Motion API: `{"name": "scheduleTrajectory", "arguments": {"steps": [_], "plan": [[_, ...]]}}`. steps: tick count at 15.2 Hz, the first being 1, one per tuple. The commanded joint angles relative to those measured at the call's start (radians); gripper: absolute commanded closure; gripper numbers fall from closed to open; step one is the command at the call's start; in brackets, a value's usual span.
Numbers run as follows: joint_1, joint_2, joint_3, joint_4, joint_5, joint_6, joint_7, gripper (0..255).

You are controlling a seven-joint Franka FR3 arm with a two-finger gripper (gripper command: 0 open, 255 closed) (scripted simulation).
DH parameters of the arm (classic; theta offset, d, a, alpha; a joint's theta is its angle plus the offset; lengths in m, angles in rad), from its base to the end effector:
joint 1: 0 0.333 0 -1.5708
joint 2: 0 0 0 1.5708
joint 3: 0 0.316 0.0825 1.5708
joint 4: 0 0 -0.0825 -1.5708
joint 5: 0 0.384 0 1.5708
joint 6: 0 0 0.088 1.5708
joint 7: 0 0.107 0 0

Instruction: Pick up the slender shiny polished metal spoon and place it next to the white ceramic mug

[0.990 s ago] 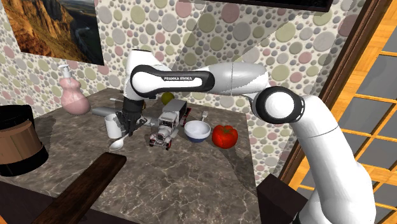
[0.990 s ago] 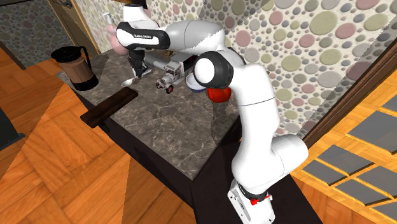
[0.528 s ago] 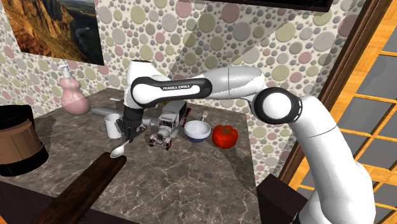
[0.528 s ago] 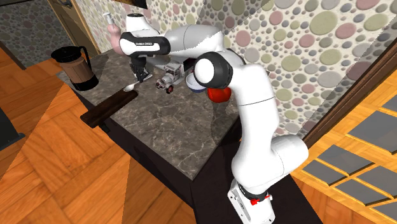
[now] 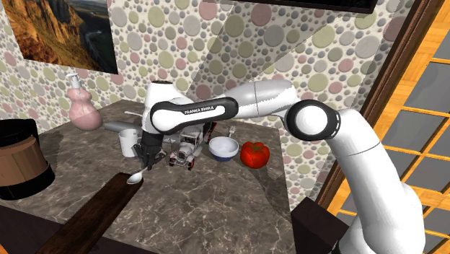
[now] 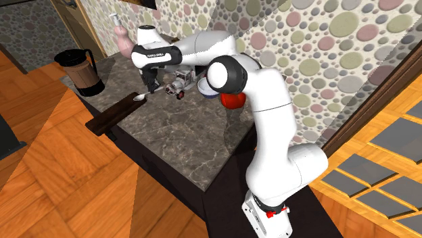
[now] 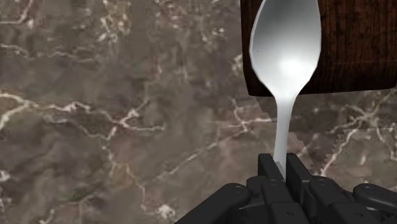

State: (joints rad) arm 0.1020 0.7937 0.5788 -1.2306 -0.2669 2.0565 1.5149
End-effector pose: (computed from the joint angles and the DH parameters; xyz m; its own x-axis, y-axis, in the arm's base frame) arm 0.6654 0.3612 0.3582 0.6247 -0.7680 -0.1410 -0.7802 -0.6066 -0.1528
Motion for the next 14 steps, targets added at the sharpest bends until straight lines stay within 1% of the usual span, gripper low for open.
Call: {"name": "scheduleTrajectory", "arguments": {"steps": [1, 9, 10, 14], "plan": [[0.002, 0.014, -0.005, -0.008, -0.005, 0.018, 0.000, 255], [0.002, 0.014, -0.004, -0.008, -0.005, 0.018, 0.000, 255], [0.002, 0.015, -0.005, -0.006, -0.005, 0.017, -0.001, 0], [0.004, 0.018, -0.005, -0.002, -0.006, 0.016, -0.001, 0]]}}
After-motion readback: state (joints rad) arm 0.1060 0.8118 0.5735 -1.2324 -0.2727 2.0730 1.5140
